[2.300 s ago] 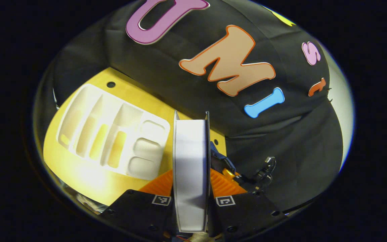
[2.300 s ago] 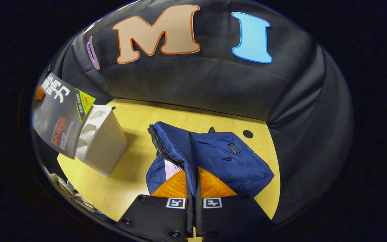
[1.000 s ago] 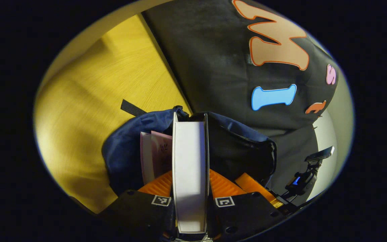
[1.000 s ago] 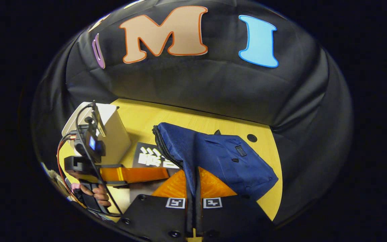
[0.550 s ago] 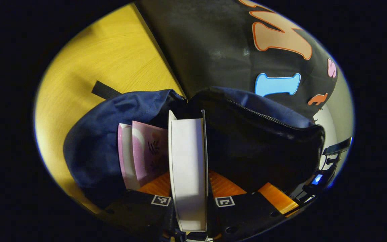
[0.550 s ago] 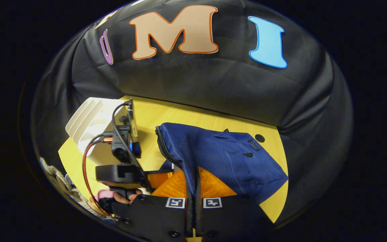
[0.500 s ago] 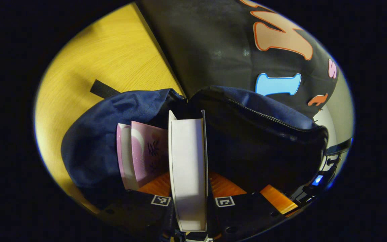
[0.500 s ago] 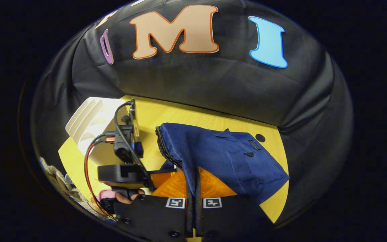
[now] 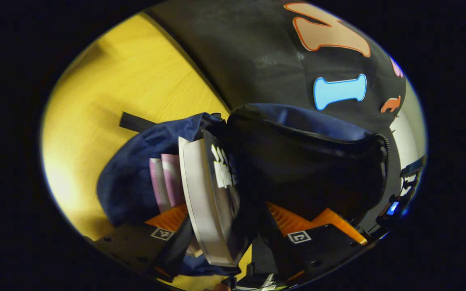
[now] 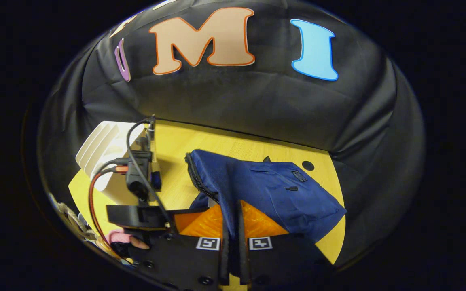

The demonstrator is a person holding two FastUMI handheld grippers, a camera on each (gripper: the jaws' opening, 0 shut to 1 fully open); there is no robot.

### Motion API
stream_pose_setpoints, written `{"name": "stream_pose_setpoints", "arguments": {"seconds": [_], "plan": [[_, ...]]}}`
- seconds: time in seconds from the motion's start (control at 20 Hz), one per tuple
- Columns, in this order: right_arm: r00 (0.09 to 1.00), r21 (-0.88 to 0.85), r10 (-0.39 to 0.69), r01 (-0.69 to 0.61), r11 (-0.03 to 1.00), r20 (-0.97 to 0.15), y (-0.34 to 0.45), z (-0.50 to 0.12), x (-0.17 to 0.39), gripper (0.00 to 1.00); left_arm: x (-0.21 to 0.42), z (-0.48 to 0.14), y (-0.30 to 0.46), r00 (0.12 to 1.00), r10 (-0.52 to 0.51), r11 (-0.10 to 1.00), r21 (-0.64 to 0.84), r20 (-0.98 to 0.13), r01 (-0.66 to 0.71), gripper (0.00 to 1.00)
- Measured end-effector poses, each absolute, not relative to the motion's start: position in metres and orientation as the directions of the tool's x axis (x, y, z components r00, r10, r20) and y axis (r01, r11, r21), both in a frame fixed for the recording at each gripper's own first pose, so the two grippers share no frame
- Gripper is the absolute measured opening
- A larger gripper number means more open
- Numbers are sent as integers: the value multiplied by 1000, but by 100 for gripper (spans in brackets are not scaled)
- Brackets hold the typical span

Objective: Open the schoolbag, grab two books from the bookshelf and put them into the schoolbag.

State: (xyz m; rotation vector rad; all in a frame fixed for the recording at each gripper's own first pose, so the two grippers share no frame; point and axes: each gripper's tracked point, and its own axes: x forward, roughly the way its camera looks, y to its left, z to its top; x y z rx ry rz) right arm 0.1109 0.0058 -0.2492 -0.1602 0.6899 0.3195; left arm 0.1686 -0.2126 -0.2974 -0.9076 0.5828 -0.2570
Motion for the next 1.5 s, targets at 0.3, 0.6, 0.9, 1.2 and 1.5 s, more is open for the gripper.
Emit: {"name": "stream_pose_setpoints", "arguments": {"seconds": [0.3,0.6,0.9,1.2,1.5], "plan": [[722,26,275,-336,941,-635,7,-248,90,85,104,-280,-156,835,-255,822,-564,-488,-79,93],[748,192,386,-337,922,-539,19,-193,53,99,45,-220,-109,853,-117,906,-407,-508,-117,96],[913,307,290,-199,931,-288,-12,-90,48,98,21,-88,-40,960,54,951,-278,-274,-132,96],[996,215,87,-85,973,1,-57,-6,44,97,2,14,34,962,272,955,-128,20,-268,94],[996,129,-31,19,991,89,-70,21,17,97,-25,16,74,936,347,938,-32,48,-346,94]]}}
